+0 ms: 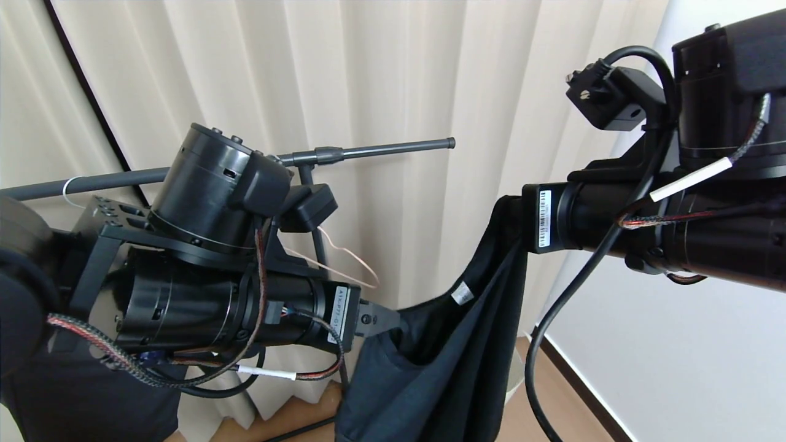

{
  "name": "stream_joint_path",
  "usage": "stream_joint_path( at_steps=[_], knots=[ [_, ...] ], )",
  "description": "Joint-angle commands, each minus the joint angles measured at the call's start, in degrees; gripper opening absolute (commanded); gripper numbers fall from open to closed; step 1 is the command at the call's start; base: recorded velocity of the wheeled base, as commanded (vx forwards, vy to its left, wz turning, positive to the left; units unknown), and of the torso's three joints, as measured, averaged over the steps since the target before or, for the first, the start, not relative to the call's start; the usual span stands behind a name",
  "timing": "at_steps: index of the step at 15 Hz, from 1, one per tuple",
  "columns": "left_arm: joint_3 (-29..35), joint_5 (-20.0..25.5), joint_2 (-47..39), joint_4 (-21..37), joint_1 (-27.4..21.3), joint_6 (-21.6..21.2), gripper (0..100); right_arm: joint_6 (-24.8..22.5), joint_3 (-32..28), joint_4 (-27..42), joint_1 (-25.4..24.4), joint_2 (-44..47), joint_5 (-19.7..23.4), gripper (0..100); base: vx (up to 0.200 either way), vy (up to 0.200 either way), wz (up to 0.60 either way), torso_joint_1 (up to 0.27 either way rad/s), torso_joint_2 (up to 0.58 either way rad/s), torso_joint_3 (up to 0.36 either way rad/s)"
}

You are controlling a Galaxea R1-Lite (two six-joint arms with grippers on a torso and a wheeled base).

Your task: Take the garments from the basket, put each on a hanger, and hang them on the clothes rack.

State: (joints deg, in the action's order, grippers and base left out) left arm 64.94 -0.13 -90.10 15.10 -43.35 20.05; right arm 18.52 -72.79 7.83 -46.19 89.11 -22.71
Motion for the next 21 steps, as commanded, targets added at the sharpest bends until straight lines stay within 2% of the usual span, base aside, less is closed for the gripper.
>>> stream_joint_path(
  at_steps=[1,5,6,8,11,14,16,19,21],
  knots=[
    [-2.0,-0.1,2.1,0.0,0.2,-0.4,100,0.1,1.1,0.0,0.5,-2.3,0.0,0,0.000,0.000,0.00,0.000,0.00,0.000],
    [-0.4,-0.4,0.0,0.1,3.2,-0.4,100,0.6,4.7,-2.1,4.5,-2.6,0.5,0,0.000,0.000,0.00,0.000,0.00,0.000],
    [3.0,-3.0,-4.2,0.4,4.9,0.6,100,0.6,9.2,-7.3,6.1,-2.7,0.5,0,0.000,0.000,0.00,0.000,0.00,0.000],
    [7.2,-8.2,-10.8,0.0,6.4,1.4,100,0.1,14.3,-13.7,7.5,-2.8,0.5,0,0.000,0.000,0.00,0.000,0.00,0.000],
    [13.5,-12.2,-17.6,0.2,7.1,3.2,100,0.1,19.8,-17.9,9.1,-3.2,0.6,0,0.000,0.000,0.00,0.000,0.00,0.000],
    [22.4,-15.3,-23.1,0.6,8.2,7.6,100,-2.1,20.4,-19.0,9.7,-3.3,0.7,0,0.000,0.000,0.00,0.000,0.00,0.000],
    [26.4,-18.9,-26.4,0.6,8.8,8.6,100,-2.1,20.5,-19.0,9.7,-3.3,0.7,0,0.000,0.000,0.00,0.000,0.00,0.000],
    [29.3,-19.6,-27.8,0.7,9.4,11.7,100,-2.0,20.7,-19.0,9.7,-3.1,0.7,0,0.000,0.000,0.00,0.000,0.00,0.000],
    [30.0,-21.7,-28.2,0.6,10.6,12.3,100,-1.9,20.7,-19.0,9.8,-3.1,0.7,0,0.000,0.000,0.00,0.000,0.00,0.000]
  ],
)
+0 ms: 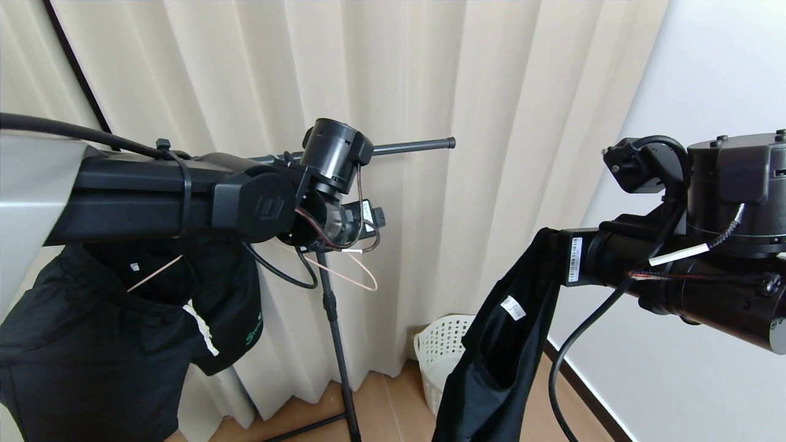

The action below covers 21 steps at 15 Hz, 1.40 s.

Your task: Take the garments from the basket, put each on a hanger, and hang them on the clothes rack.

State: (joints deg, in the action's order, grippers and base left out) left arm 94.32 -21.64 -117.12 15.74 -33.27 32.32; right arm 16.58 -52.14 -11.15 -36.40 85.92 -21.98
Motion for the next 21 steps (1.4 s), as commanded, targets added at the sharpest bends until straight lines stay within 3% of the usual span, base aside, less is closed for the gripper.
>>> stream_joint_path(
  at_steps=[1,4,10,12,15,21],
  knots=[
    [0.9,-2.1,-1.8,0.0,1.1,0.8,100,0.0,0.0,-0.1,-0.1,0.4,0.0,0,0.000,0.000,0.00,0.000,0.00,0.000],
    [2.7,-6.9,-5.1,0.0,1.8,2.6,100,0.0,0.0,-0.1,-0.1,0.7,0.0,0,0.000,0.000,0.00,0.000,0.00,0.000],
    [7.1,-7.8,-10.7,0.1,3.9,2.8,100,0.1,0.0,-0.1,0.0,0.5,0.1,0,0.000,0.000,0.00,0.000,0.00,0.000],
    [6.6,-7.8,-10.9,1.0,5.1,2.6,100,0.1,0.0,-0.1,0.0,0.5,0.1,0,0.000,0.000,0.00,0.000,0.00,0.000],
    [6.4,-7.8,-9.4,7.1,6.9,2.9,100,0.1,0.0,-0.1,-0.1,0.6,0.1,0,0.000,0.000,0.00,0.000,0.00,0.000],
    [-1.2,-7.6,-4.8,7.1,8.4,2.6,100,0.1,0.0,-0.1,-0.1,0.6,0.1,0,0.000,0.000,0.00,0.000,0.00,0.000]
  ],
)
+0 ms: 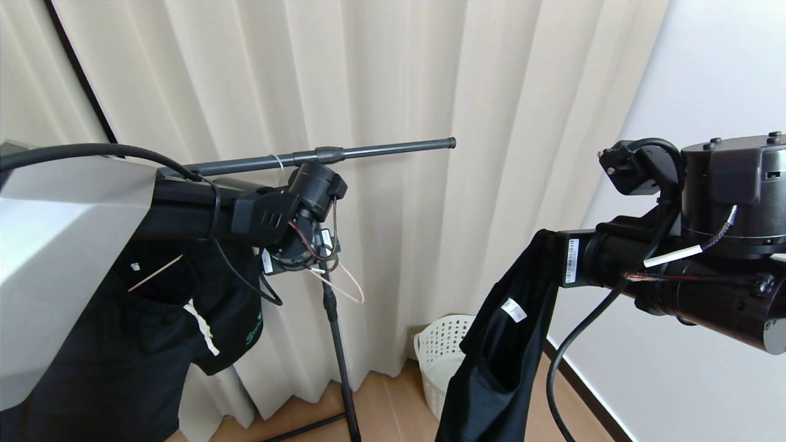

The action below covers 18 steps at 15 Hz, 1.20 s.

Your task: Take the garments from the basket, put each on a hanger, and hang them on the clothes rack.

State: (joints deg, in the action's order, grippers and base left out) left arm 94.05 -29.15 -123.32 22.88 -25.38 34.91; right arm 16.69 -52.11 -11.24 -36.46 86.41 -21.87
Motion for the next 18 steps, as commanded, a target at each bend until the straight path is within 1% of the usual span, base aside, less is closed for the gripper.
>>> stream_joint_path(
  at_steps=[1,4,7,9,10,13,16,18],
  knots=[
    [-1.6,0.0,1.8,0.0,1.2,-0.1,100,0.0,0.1,0.0,0.0,0.0,0.0,0,0.000,0.000,0.00,0.000,0.00,0.000],
    [-2.1,0.0,2.0,-0.6,1.8,-0.9,100,0.0,0.2,0.0,0.0,-0.4,0.0,0,0.000,0.000,0.00,0.000,0.00,0.000],
    [-2.4,0.2,1.5,-5.0,1.5,-3.3,100,0.0,0.2,0.0,0.0,-0.4,0.0,0,0.000,0.000,0.00,0.000,0.00,0.000],
    [-2.5,0.4,0.5,-5.7,1.3,-3.8,100,0.0,0.2,0.0,0.0,-0.4,0.0,0,0.000,0.000,0.00,0.000,0.00,0.000],
    [-3.2,0.4,0.6,-5.7,1.3,-3.7,0,0.0,0.2,0.0,0.0,-0.4,0.0,0,0.000,0.000,0.00,0.000,0.00,0.000],
    [-5.4,0.5,2.0,-5.7,1.3,-3.6,0,0.0,0.2,0.0,0.0,-0.3,0.0,0,0.000,0.000,0.00,0.000,0.00,0.000],
    [-8.1,0.7,5.6,-5.7,0.2,-4.1,0,0.0,0.3,0.0,0.0,-0.4,0.0,0,0.000,0.000,0.00,0.000,0.00,0.000],
    [-10.8,1.1,9.2,-5.7,-0.3,-6.1,0,0.0,0.3,0.0,0.0,-0.4,0.0,0,0.000,0.000,0.00,0.000,0.00,0.000]
  ],
)
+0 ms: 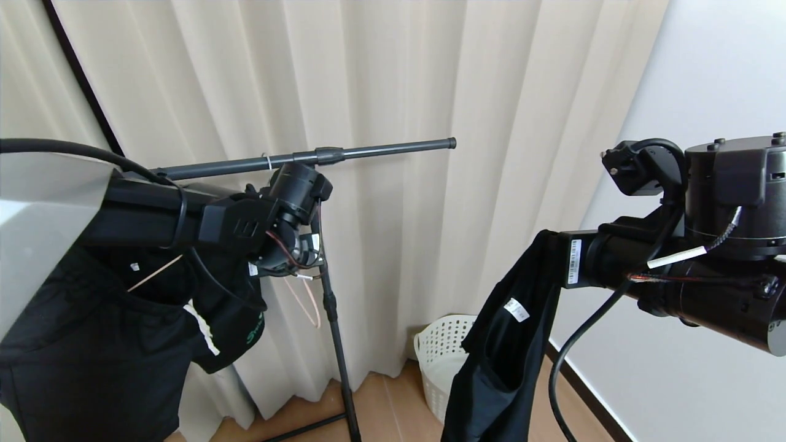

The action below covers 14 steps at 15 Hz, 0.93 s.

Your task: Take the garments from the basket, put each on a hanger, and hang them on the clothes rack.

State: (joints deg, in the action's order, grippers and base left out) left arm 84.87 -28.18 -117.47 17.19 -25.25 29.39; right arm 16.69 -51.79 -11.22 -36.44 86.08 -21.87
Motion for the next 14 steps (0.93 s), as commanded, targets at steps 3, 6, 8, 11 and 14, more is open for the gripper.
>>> stream_joint_path(
  at_steps=[3,6,8,11,14],
  knots=[
    [-4.5,3.8,7.0,-0.1,-0.9,-3.5,0,0.0,0.0,0.0,0.0,0.0,0.0,0,0.000,0.000,0.00,0.000,0.00,0.000],
    [-7.7,7.3,9.7,-1.5,-0.8,-6.5,0,0.0,0.0,0.0,0.0,0.0,0.0,0,0.000,0.000,0.00,0.000,0.00,0.000],
    [-13.2,11.3,13.1,-7.0,-0.5,-11.5,0,0.0,0.0,0.0,0.0,0.0,0.0,0,0.000,0.000,0.00,0.000,0.00,0.000],
    [-17.8,15.5,16.7,-9.6,0.7,-16.9,0,0.0,0.0,0.0,0.0,0.1,0.0,0,0.000,0.000,0.00,0.000,0.00,0.000],
    [-18.2,16.7,18.1,-9.6,1.8,-17.6,0,0.0,0.0,0.0,0.0,0.1,0.0,0,0.000,0.000,0.00,0.000,0.00,0.000]
  ],
)
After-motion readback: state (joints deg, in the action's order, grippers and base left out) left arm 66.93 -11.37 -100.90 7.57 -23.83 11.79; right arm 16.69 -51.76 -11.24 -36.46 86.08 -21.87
